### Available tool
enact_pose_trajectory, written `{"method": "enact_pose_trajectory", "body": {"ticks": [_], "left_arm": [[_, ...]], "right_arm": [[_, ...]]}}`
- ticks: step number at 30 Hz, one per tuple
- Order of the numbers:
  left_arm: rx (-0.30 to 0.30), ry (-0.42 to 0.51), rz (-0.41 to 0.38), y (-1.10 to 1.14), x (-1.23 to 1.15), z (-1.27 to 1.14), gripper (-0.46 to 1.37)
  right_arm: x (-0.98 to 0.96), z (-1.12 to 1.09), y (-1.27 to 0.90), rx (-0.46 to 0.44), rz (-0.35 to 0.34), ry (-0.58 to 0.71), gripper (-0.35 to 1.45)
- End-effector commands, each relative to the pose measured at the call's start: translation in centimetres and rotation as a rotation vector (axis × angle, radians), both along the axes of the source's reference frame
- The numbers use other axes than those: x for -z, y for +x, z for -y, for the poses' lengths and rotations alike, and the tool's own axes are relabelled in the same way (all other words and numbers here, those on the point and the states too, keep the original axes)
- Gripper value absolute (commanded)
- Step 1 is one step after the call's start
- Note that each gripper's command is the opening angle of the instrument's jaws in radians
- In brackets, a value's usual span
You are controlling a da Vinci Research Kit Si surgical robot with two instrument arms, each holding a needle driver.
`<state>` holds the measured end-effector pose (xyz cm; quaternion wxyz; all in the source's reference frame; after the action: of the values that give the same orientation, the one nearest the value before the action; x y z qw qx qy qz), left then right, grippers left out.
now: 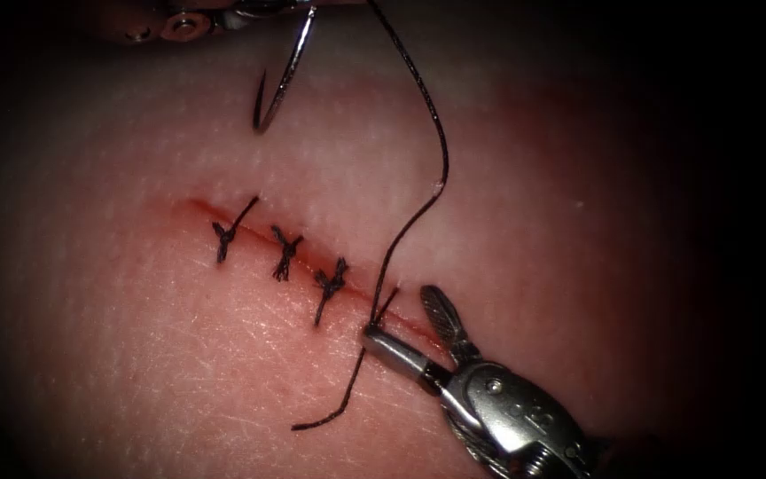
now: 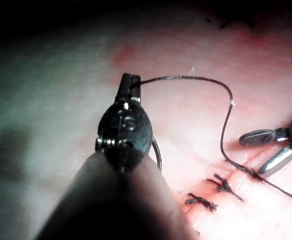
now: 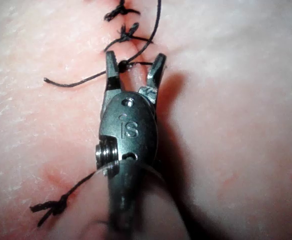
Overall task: Wound Closure
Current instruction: Cut the suture with the right gripper
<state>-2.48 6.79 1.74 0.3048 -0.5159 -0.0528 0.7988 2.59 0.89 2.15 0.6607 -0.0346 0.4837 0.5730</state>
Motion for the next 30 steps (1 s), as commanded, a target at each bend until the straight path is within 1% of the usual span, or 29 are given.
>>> {"method": "enact_pose_trajectory", "body": {"ticks": [1,8,11,18,23,26,30], "left_arm": [[-0.008,0.003,0.002,-0.01,0.07,0.01,-0.35],[-0.010,0.011,0.001,-0.02,0.27,-0.04,-0.35],[-0.008,0.017,0.002,-0.03,0.42,-0.05,-0.35],[-0.003,0.020,0.015,-0.07,0.65,-0.08,-0.35],[-0.005,0.011,0.012,-0.10,0.66,-0.10,-0.35],[-0.003,0.011,0.011,-0.12,0.66,-0.10,-0.35],[-0.003,0.007,0.009,-0.14,0.69,-0.10,-0.35]], "right_arm": [[0.00,-0.02,0.01,0.003,-0.001,0.004,0.73],[0.02,-0.13,0.05,0.012,-0.009,0.013,0.74],[0.03,-0.22,0.06,0.010,-0.014,0.022,0.76],[-0.01,-0.30,0.14,0.036,0.009,0.034,0.80],[-0.03,-0.32,0.24,0.053,0.005,0.040,0.81],[-0.05,-0.35,0.33,0.071,0.021,0.037,0.81],[-0.11,-0.41,0.37,0.079,0.029,0.044,0.83]]}}
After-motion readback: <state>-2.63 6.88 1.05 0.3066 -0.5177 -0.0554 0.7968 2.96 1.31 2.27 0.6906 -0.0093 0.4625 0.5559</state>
